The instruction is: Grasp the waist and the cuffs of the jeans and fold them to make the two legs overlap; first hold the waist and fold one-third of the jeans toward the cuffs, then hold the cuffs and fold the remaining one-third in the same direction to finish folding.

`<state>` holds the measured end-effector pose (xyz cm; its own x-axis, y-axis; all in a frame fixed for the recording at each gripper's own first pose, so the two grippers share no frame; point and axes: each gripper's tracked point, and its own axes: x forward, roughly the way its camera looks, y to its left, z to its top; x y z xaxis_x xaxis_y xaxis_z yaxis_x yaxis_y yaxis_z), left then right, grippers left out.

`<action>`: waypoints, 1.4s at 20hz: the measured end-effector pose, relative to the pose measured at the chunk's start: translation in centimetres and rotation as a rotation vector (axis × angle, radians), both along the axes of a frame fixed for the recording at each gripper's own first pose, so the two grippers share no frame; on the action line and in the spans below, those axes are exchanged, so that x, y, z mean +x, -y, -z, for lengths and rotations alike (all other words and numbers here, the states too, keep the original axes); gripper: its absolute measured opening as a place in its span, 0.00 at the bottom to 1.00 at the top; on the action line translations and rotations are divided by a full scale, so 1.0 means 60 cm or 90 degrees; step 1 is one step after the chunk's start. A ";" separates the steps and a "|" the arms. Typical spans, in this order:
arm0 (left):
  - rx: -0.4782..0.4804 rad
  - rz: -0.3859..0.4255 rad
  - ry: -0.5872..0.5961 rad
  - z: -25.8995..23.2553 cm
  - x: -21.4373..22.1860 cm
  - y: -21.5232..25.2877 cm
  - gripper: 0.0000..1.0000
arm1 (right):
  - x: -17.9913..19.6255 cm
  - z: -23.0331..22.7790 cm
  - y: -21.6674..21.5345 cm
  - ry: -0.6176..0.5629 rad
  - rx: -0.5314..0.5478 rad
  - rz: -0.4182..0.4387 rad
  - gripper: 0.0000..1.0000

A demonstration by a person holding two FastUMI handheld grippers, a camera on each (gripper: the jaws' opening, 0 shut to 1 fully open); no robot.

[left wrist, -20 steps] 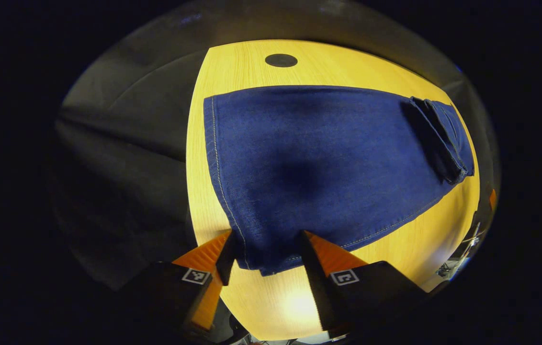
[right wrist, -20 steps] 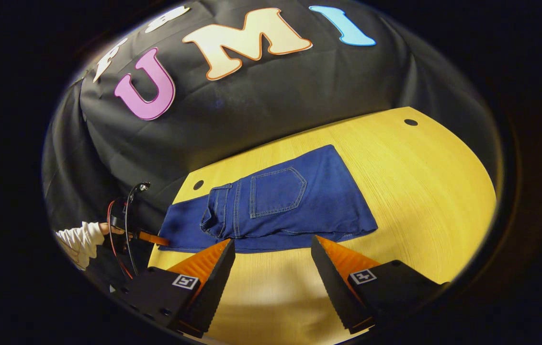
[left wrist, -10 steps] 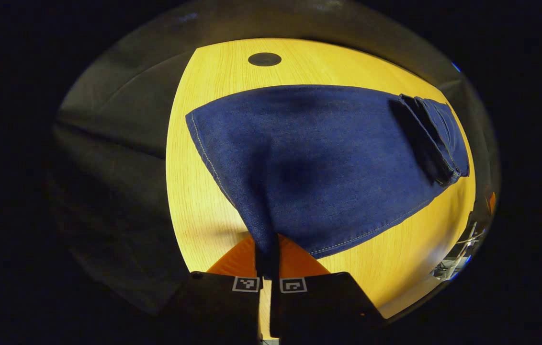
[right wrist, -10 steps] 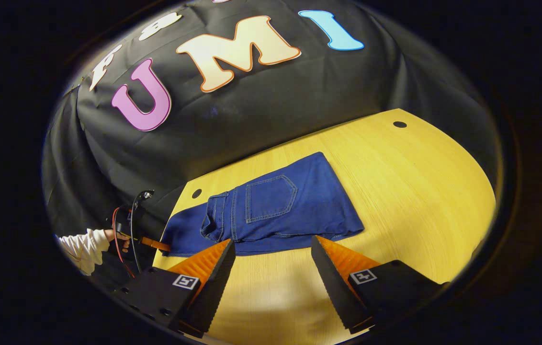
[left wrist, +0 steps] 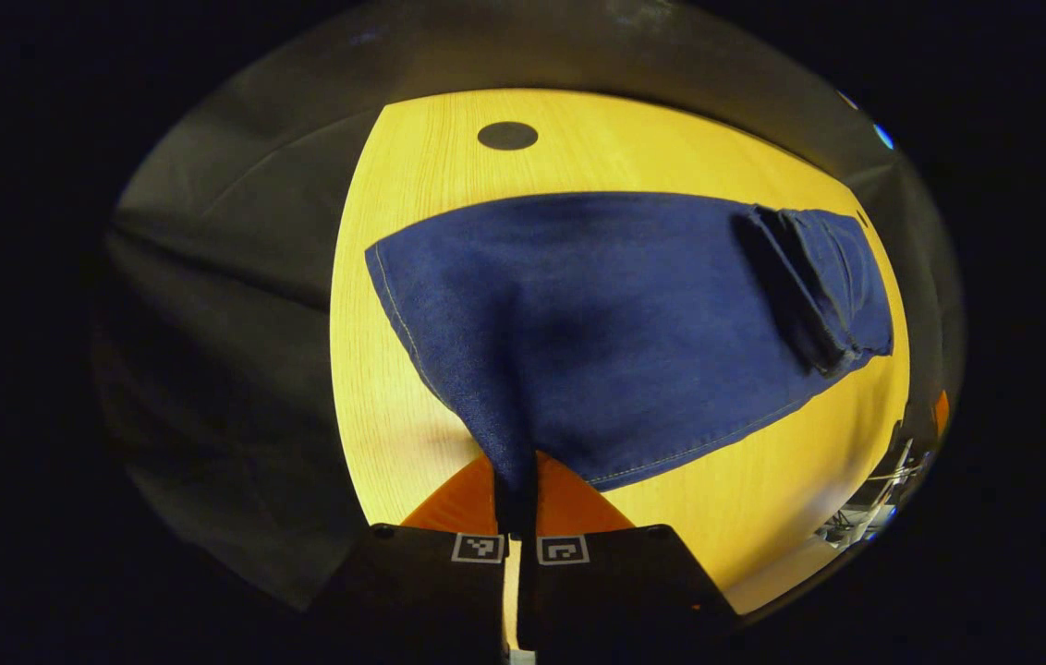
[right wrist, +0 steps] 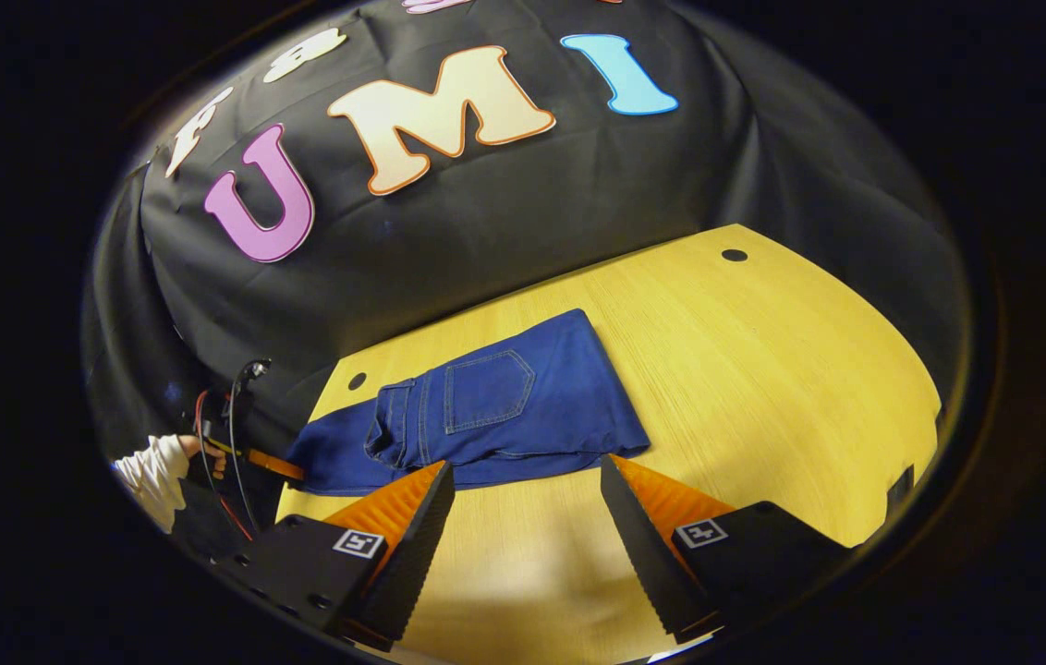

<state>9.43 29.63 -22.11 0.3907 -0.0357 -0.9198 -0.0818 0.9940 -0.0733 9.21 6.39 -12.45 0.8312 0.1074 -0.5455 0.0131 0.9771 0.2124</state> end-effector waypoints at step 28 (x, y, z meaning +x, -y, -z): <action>0.053 0.136 0.124 -0.261 0.185 0.607 0.00 | -0.059 0.003 0.326 -0.017 -0.020 -0.118 0.98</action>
<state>20.55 -6.79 -6.47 0.5523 -0.0638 -0.8312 0.1374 0.9904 0.0153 5.67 -13.18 -12.64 0.7840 0.2399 -0.5726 -0.1624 0.9695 0.1838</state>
